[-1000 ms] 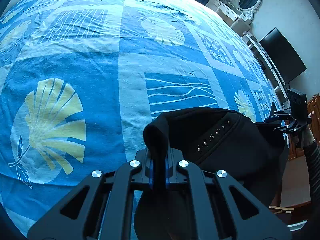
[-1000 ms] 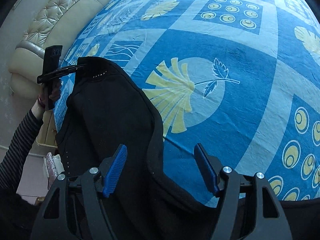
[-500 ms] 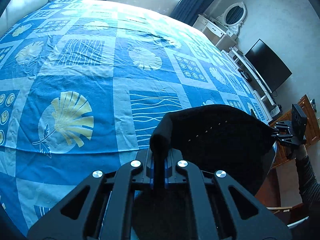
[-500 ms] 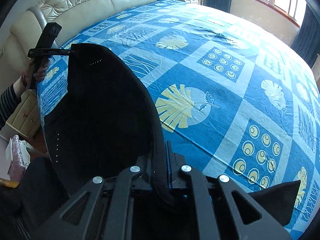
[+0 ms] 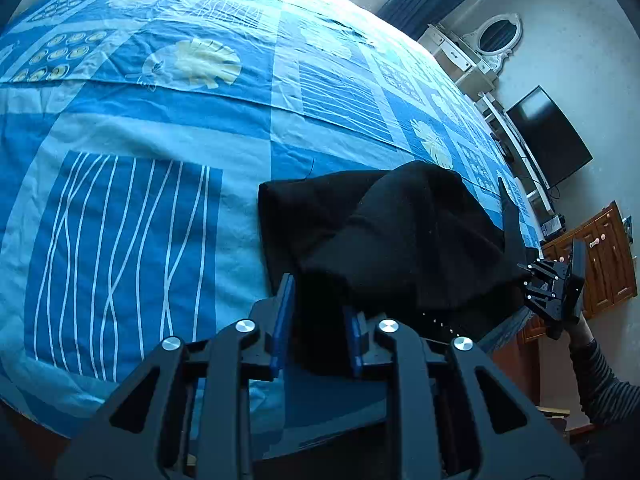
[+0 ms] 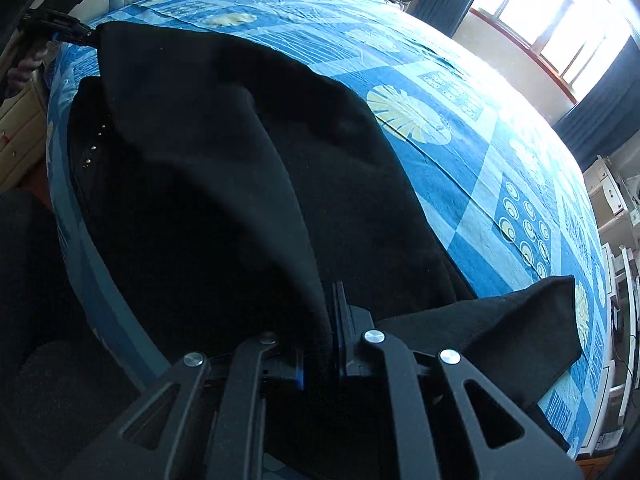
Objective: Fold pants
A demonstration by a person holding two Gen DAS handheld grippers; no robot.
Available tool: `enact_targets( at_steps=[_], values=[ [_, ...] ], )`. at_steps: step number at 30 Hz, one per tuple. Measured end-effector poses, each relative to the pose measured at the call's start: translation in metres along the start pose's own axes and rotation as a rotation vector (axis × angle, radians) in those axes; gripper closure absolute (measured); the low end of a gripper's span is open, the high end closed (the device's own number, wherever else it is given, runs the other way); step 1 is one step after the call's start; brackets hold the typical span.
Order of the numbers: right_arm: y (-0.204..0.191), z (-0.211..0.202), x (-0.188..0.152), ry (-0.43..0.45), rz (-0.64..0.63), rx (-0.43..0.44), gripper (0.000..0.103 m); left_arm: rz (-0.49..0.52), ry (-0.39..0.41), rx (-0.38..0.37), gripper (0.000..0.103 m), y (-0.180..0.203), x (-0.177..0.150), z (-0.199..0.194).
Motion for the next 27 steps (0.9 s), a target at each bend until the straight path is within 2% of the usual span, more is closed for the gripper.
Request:
enact_targets(
  at_steps=[1, 2, 3, 5, 6, 8, 10, 12, 15, 18, 22, 24, 27],
  values=[
    [0.001, -0.002, -0.004, 0.001, 0.036, 0.003, 0.082, -0.026, 0.008, 0.002, 0.051, -0.005, -0.007, -0.005],
    [0.002, -0.005, -0.006, -0.001, 0.067, 0.010, 0.075, -0.050, 0.023, 0.010, 0.048, -0.011, -0.012, -0.010],
    [0.003, -0.008, -0.009, -0.002, 0.092, 0.012, 0.071, -0.081, 0.036, 0.013, 0.047, -0.016, -0.018, -0.016],
    [0.004, -0.016, -0.015, 0.000, 0.140, -0.003, 0.058, -0.172, 0.060, -0.011, 0.046, -0.021, -0.026, -0.028],
    [0.006, -0.023, -0.015, 0.012, 0.178, 0.000, 0.057, -0.229, 0.074, -0.027, 0.044, -0.022, -0.029, -0.033],
    [0.010, -0.035, -0.015, 0.047, 0.297, 0.037, 0.047, -0.321, 0.108, -0.069, 0.040, -0.017, -0.032, -0.040],
    [0.011, -0.050, -0.014, 0.092, 0.431, 0.085, 0.043, -0.371, 0.135, -0.098, 0.040, -0.004, -0.032, -0.041],
    [0.016, -0.061, -0.013, 0.146, 0.613, 0.166, 0.040, -0.379, 0.151, -0.111, 0.037, 0.012, -0.030, -0.037],
    [0.017, -0.066, -0.018, 0.198, 0.923, 0.323, 0.037, -0.363, 0.183, -0.061, 0.035, 0.024, -0.019, -0.026],
    [0.012, -0.057, -0.028, 0.212, 1.147, 0.425, 0.037, -0.427, 0.184, -0.056, 0.035, 0.023, -0.012, -0.014],
    [0.002, -0.035, -0.038, 0.196, 1.289, 0.434, 0.037, -0.534, 0.175, -0.069, 0.035, 0.018, -0.009, 0.001],
    [0.000, -0.024, -0.038, 0.206, 1.347, 0.449, 0.037, -0.553, 0.179, -0.058, 0.035, 0.015, -0.007, 0.006],
    [0.002, -0.014, -0.030, 0.227, 1.372, 0.426, 0.037, -0.577, 0.193, -0.055, 0.035, 0.014, -0.004, 0.010]
  ],
)
Point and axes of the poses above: each gripper's, at about its wrist camera, not at the fingertips, and z roughly the way its jaws point, y to its right, x to its top, the point moved 8 cm from there along z, roughly the way its jaws point, and after that the axes turned 9 degrees about y, right-handed, at the moved point
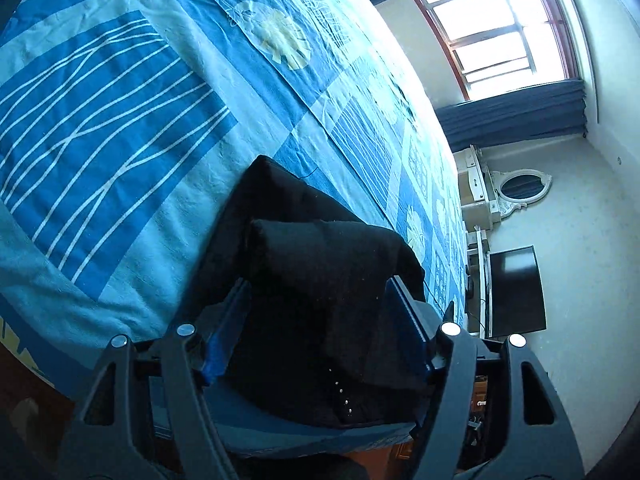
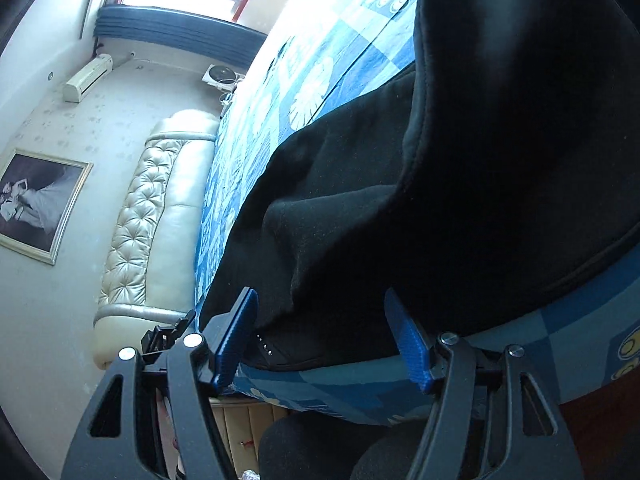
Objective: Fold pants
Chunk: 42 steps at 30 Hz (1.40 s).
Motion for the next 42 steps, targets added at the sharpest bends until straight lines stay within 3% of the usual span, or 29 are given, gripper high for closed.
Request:
enact_targets(
  at_steps=[2, 4, 7, 10, 12, 14, 16, 17, 21, 27, 31, 36, 42],
  values=[
    [-0.004, 0.006, 0.001, 0.018, 0.006, -0.010, 0.037, -0.011, 0.000, -0.002, 0.036, 0.002, 0.000, 0.005],
    [-0.006, 0.013, 0.004, 0.019, 0.023, -0.006, 0.037, -0.018, -0.009, 0.005, 0.048, 0.002, -0.001, 0.010],
    [-0.001, 0.016, 0.005, 0.035, 0.044, -0.033, 0.037, -0.001, -0.036, 0.024, 0.081, 0.005, -0.006, 0.017],
    [0.007, 0.015, 0.006, 0.049, 0.088, -0.053, 0.037, 0.013, -0.043, 0.037, 0.092, 0.005, -0.008, 0.021],
    [0.010, 0.013, 0.011, 0.082, 0.105, -0.071, 0.039, 0.012, -0.043, 0.035, 0.094, 0.006, -0.007, 0.021],
    [0.013, 0.015, 0.015, 0.081, 0.103, -0.097, 0.071, 0.012, -0.045, 0.035, 0.095, 0.008, -0.005, 0.021],
    [0.016, 0.018, 0.020, 0.071, 0.111, -0.112, 0.091, 0.015, -0.041, 0.033, 0.096, 0.011, 0.000, 0.020],
    [0.015, 0.018, 0.024, 0.078, 0.123, -0.106, 0.093, 0.017, -0.039, 0.030, 0.096, 0.013, 0.003, 0.020],
    [-0.003, 0.014, 0.059, 0.143, 0.098, -0.068, 0.095, 0.029, -0.026, 0.002, 0.096, 0.034, 0.026, 0.025],
    [-0.070, -0.011, 0.120, 0.298, -0.048, 0.029, 0.095, 0.109, 0.039, -0.098, 0.096, 0.105, 0.069, 0.023],
    [-0.088, -0.039, 0.118, 0.358, -0.149, 0.064, 0.095, 0.195, 0.066, -0.136, 0.096, 0.126, 0.062, 0.004],
    [-0.044, -0.032, 0.063, 0.247, -0.178, -0.005, 0.095, 0.194, -0.011, -0.078, 0.096, 0.071, 0.017, -0.004],
    [0.023, -0.012, 0.012, 0.125, -0.092, -0.072, 0.095, 0.182, -0.095, 0.030, 0.095, -0.008, -0.027, 0.004]
  ],
)
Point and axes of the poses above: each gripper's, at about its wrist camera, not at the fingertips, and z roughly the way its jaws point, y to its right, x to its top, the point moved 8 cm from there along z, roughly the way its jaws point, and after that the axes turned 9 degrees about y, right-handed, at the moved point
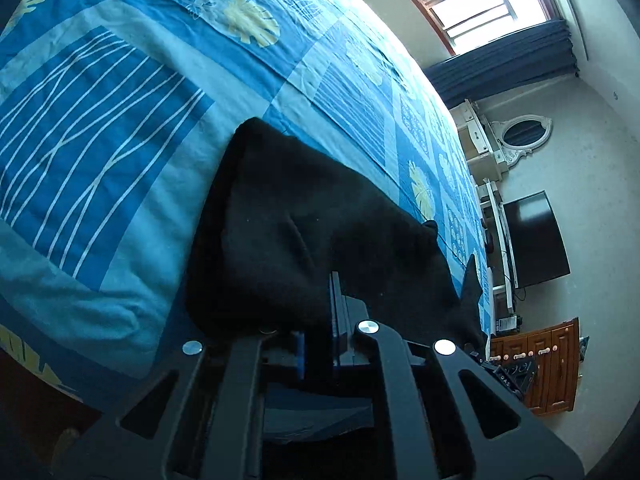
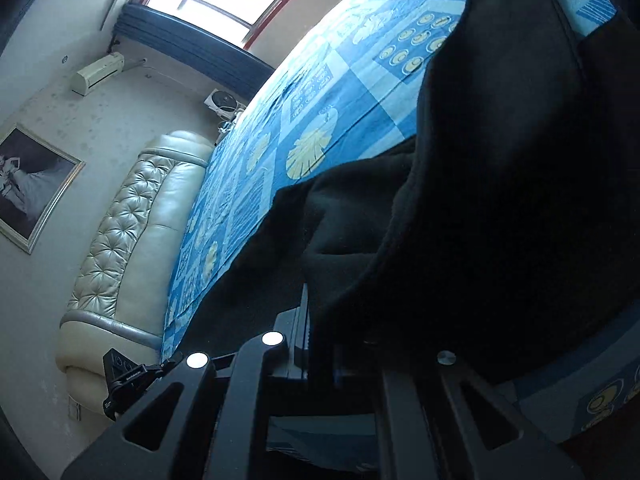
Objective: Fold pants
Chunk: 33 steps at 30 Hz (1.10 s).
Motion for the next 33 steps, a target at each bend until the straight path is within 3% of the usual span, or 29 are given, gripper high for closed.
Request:
enact_targets(
  at_steps=[5, 14, 17, 21, 23, 24, 29, 32, 33],
  values=[
    [0.016, -0.004, -0.008, -0.010, 0.048, -0.008, 0.095, -0.045, -0.008, -0.029, 0.093, -0.019, -0.012, 0.001],
    [0.043, -0.016, -0.007, -0.002, 0.113, -0.008, 0.096, 0.043, -0.041, 0.003, 0.089, -0.016, -0.036, 0.012],
    [0.038, -0.017, -0.008, -0.013, 0.060, -0.023, 0.095, 0.072, -0.030, 0.004, 0.088, -0.012, -0.035, 0.010],
    [0.037, -0.033, -0.001, -0.065, 0.018, -0.067, 0.085, 0.126, -0.027, -0.006, 0.074, -0.006, -0.039, -0.004],
    [0.043, -0.052, 0.010, -0.069, 0.031, -0.095, 0.074, 0.186, -0.037, -0.002, 0.058, -0.002, -0.046, -0.016],
    [0.045, -0.062, 0.017, -0.058, 0.038, -0.114, 0.073, 0.220, -0.035, 0.014, 0.046, -0.001, -0.050, -0.023],
    [0.054, -0.094, 0.105, 0.080, -0.054, -0.272, 0.068, 0.377, 0.011, 0.118, 0.040, 0.009, -0.050, -0.053],
    [0.055, -0.071, 0.178, 0.128, -0.096, -0.348, 0.050, 0.402, 0.074, 0.163, 0.030, 0.023, -0.028, -0.051],
    [0.057, -0.055, 0.204, 0.131, -0.105, -0.390, 0.049, 0.400, 0.096, 0.175, 0.027, 0.027, -0.019, -0.047]
  ],
)
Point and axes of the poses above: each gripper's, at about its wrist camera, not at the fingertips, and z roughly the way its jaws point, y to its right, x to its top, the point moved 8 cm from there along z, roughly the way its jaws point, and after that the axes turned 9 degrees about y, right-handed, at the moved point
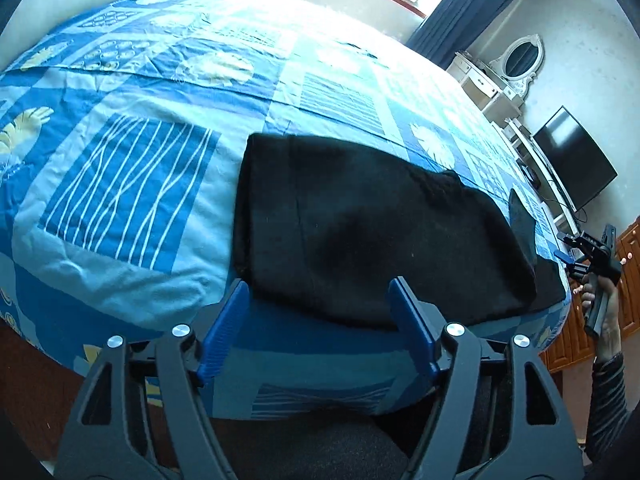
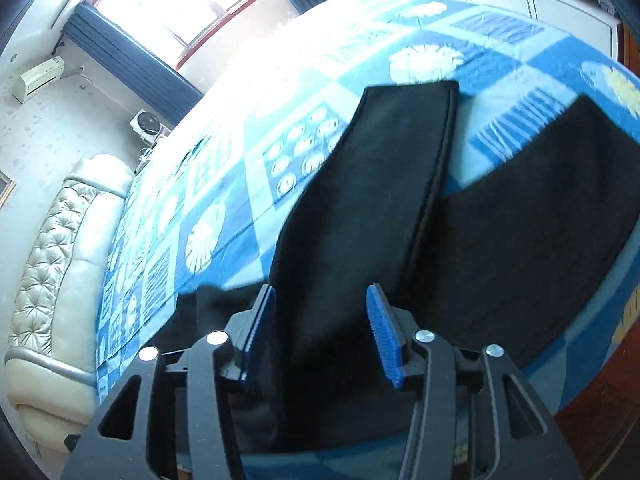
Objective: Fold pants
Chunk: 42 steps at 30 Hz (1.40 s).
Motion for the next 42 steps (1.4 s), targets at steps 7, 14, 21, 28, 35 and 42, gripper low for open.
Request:
enact_targets(
  at_steps=[7, 14, 21, 28, 35, 42],
  values=[
    [0.004, 0.135, 0.098, -0.087, 0.020, -0.374, 0.048, -0.230, -0.013, -0.024, 0.025, -0.002, 0.022, 0.056],
    [0.016, 0.200, 0.104, -0.201, 0.006, -0.627, 0.048, -0.216, -0.009, -0.013, 0.022, 0.005, 0.016, 0.072],
    [0.026, 0.197, 0.102, -0.198, 0.002, -0.592, 0.059, -0.252, -0.015, -0.036, 0.020, 0.002, 0.015, 0.073],
    [0.009, 0.122, 0.129, -0.055, 0.071, -0.196, 0.095, -0.253, -0.020, -0.022, 0.020, 0.002, 0.014, 0.072],
    [0.065, -0.026, 0.127, 0.146, 0.179, 0.093, 0.095, -0.239, -0.024, 0.009, 0.020, 0.005, 0.012, 0.071],
    [0.196, -0.062, 0.062, 0.165, 0.346, 0.090, 0.095, -0.250, -0.025, 0.033, 0.020, 0.004, 0.012, 0.072]
  ],
)
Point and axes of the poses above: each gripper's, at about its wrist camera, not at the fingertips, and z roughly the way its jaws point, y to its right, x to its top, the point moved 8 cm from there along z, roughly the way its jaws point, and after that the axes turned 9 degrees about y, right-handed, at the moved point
